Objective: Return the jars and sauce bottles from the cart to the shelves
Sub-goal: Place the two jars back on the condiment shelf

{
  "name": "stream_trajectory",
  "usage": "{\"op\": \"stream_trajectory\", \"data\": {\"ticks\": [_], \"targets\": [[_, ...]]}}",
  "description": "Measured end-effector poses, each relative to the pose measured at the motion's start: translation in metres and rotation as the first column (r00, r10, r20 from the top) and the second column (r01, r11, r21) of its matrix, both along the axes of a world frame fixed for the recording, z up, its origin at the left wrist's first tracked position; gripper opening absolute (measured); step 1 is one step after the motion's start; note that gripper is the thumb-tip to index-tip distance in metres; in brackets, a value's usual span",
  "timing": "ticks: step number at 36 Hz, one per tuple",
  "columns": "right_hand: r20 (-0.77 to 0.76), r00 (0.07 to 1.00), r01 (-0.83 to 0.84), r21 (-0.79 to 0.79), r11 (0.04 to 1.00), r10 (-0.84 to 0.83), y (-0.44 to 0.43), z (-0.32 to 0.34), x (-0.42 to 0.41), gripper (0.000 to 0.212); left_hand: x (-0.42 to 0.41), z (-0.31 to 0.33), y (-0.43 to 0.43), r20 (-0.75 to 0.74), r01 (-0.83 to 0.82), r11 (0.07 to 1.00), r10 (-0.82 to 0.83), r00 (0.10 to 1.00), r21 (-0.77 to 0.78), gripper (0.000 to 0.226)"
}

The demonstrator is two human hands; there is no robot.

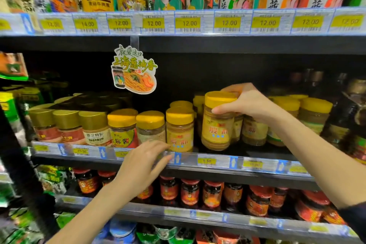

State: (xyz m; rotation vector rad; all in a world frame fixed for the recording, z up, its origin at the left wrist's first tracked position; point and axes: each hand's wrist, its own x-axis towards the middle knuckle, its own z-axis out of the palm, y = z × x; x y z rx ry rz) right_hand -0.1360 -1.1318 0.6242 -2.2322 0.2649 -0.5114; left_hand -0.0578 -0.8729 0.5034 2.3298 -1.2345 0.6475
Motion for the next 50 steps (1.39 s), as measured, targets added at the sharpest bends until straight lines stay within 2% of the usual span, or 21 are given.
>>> {"op": "stream_trajectory", "data": {"ticks": [3, 7, 13, 28, 40, 44, 47, 50], "targets": [[-0.005, 1.0, -0.003, 0.001, 1.0, 0.003, -0.001, -0.011, 0.008, 0.072, 0.003, -0.01, 0.006, 0.094, -0.045, 0.997, 0.039, 0.995, 0.063, 0.057], [-0.03, 0.999, 0.015, 0.034, 0.999, -0.014, -0.004, -0.026, 0.017, 0.079, 0.005, -0.019, 0.008, 0.133, -0.06, 0.991, 0.044, 0.99, 0.119, 0.047], [-0.07, 0.998, -0.005, -0.026, 1.0, 0.003, -0.003, -0.044, 0.024, 0.085, 0.005, -0.025, 0.007, 0.139, -0.081, 0.989, 0.063, 0.988, 0.123, 0.048], [-0.118, 0.991, -0.064, -0.043, 0.997, 0.059, -0.005, -0.047, 0.03, 0.086, 0.005, -0.028, 0.006, 0.109, -0.092, 0.99, 0.081, 0.991, 0.103, 0.046], [-0.137, 0.99, -0.057, -0.141, 0.988, 0.037, 0.001, -0.048, 0.024, 0.085, -0.004, -0.019, 0.005, 0.058, -0.125, 0.977, 0.117, 0.992, 0.171, 0.05], [-0.127, 0.992, -0.052, -0.313, 0.948, 0.013, 0.005, -0.046, 0.017, 0.087, -0.007, -0.013, 0.008, 0.029, -0.114, 0.966, 0.11, 0.993, 0.232, 0.055], [-0.018, 1.0, 0.004, -0.531, 0.847, -0.016, 0.016, -0.042, 0.002, 0.084, -0.011, -0.007, 0.018, 0.004, -0.085, 0.961, 0.087, 0.996, 0.264, 0.059], [0.118, 0.982, -0.035, -0.649, 0.76, 0.145, 0.041, -0.042, -0.013, 0.07, -0.016, -0.005, 0.04, 0.034, -0.098, 0.946, 0.093, 0.995, 0.309, 0.057]]}}
